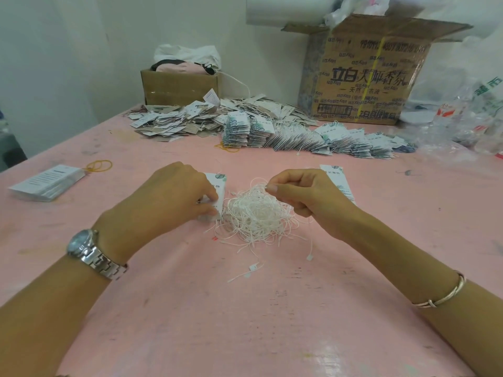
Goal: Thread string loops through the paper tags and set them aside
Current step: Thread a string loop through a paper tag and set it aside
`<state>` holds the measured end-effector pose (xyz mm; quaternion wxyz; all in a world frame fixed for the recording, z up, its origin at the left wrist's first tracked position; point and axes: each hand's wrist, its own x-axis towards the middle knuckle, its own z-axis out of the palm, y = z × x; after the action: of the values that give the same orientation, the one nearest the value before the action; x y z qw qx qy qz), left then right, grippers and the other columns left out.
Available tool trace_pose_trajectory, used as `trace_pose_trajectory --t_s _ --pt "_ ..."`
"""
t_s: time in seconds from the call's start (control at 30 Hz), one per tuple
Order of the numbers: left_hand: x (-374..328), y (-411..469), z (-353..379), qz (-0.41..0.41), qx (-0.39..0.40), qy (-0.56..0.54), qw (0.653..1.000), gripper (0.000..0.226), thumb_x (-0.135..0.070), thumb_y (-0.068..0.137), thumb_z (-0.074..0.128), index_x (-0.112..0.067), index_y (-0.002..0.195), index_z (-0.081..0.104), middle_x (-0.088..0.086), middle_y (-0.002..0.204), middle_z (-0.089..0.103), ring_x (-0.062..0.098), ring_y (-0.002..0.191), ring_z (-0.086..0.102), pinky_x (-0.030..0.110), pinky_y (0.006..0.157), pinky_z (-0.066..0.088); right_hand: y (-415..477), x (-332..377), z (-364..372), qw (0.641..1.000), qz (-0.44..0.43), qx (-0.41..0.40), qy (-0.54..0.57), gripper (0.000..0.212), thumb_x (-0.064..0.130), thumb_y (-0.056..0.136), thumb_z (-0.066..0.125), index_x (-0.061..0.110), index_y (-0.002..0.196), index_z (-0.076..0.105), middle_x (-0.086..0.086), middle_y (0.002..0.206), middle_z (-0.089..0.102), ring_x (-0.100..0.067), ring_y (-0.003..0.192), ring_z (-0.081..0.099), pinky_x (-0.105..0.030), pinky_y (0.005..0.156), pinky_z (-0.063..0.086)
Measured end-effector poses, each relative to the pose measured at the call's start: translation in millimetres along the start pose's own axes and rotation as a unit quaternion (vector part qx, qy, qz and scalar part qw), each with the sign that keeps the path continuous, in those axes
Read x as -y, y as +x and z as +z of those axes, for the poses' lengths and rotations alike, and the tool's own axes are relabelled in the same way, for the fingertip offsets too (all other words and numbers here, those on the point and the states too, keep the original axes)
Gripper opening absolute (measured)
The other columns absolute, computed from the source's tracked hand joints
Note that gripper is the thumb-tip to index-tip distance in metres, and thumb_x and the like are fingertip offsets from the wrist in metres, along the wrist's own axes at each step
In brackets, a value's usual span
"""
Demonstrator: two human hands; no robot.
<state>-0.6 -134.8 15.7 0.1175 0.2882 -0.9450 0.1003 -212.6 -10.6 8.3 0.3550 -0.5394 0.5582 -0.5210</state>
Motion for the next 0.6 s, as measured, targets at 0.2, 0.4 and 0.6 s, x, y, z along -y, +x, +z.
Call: trace_pose_trajectory --t_s 0.2,0.4,0.6 --pt "-1.7 -1.6 -0.9 0.003 -0.014 -0.002 1.0 0.024 -0.046 0.094 0.055 -0.036 0.105 0.073 -0.007 0.098 0.072 0.021 0.096 0.061 0.029 0.078 0.045 0.5 -1.4 0.5 1.0 0.007 0.003 -0.008 0.019 0.01 0.086 0.071 0.021 0.071 0.073 0.008 0.052 0.049 -0.005 0.043 0.029 -0.014 0.04 0.021" --pt "-6.1 -3.9 -5.4 -0.008 -0.01 0.0 1.0 0.028 -0.042 0.096 0.048 -0.034 0.1 0.074 -0.007 0.092 0.072 0.02 0.088 0.061 0.028 0.072 0.04 0.2 -2.1 -0.7 1.0 0.01 0.003 -0.003 0.018 0.01 0.086 0.071 0.02 0.072 0.072 0.008 0.053 0.049 -0.005 0.043 0.029 -0.014 0.04 0.021" --pt "-10.9 -1.5 -10.6 0.023 -0.153 0.074 0.985 0.031 -0.03 0.099 0.046 -0.02 0.086 0.072 -0.001 0.086 0.073 0.023 0.078 0.061 0.031 0.08 0.034 1.6 -6.1 -1.1 1.0 0.008 -0.004 0.009 0.017 0.012 0.089 0.069 0.02 0.074 0.07 0.008 0.055 0.053 -0.004 0.043 0.03 -0.014 0.04 0.022"
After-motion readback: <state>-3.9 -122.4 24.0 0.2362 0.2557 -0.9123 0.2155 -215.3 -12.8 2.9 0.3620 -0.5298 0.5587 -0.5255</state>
